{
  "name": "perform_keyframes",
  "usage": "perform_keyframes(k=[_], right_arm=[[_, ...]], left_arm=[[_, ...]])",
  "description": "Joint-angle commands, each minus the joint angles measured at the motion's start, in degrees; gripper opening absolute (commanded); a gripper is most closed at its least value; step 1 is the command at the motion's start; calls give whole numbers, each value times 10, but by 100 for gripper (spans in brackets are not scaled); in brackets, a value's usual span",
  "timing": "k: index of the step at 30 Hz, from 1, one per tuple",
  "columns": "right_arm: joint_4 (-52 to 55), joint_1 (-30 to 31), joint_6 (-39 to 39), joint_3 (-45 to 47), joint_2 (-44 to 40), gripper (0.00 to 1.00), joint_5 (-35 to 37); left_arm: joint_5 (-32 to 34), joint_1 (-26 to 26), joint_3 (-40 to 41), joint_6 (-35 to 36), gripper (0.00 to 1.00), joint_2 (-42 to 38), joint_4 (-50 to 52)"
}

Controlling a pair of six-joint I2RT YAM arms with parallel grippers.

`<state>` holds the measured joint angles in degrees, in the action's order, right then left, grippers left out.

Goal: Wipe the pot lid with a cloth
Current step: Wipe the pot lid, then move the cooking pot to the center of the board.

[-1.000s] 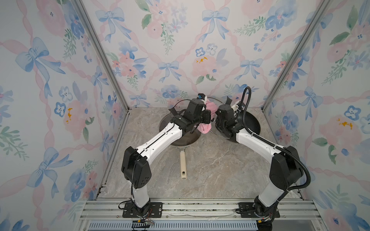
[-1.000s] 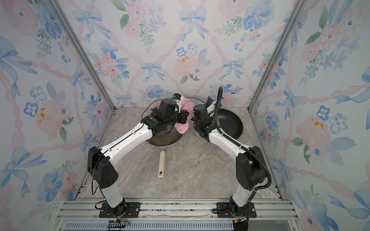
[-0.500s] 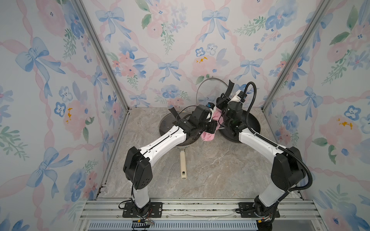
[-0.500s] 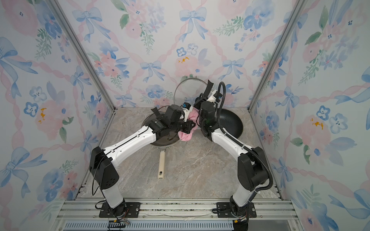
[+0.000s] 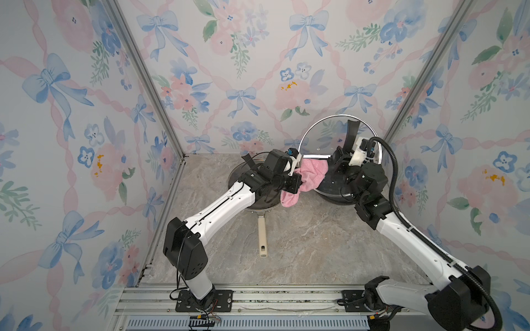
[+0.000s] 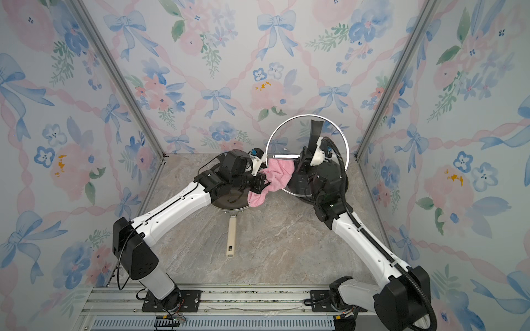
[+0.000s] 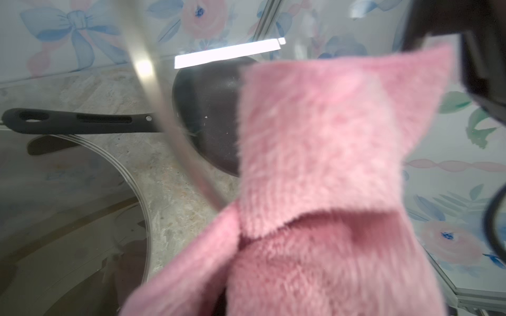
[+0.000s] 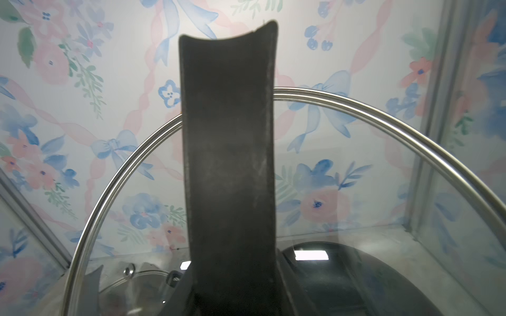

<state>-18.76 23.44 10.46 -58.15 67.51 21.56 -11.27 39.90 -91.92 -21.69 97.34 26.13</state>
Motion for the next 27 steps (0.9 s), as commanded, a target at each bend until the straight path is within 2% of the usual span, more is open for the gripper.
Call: perform_keyframes(k=[1, 9, 17, 22, 27], right_arm=[[-38, -24, -16, -9, -114, 0, 4], [63, -34, -8, 11, -189, 0, 9], [232, -16, 2, -5, -209, 0, -69], [334, 39, 30, 11, -212, 0, -73], [316, 122, 56, 59, -201, 0, -45]], left_arm=[[67, -30, 24, 1, 0, 73, 58], [25, -15, -19, -1, 0, 149, 57], [15, -5, -75, -20, 0, 234, 52], [84, -18, -75, -50, 0, 261, 52], [158, -61, -35, -65, 0, 241, 49]])
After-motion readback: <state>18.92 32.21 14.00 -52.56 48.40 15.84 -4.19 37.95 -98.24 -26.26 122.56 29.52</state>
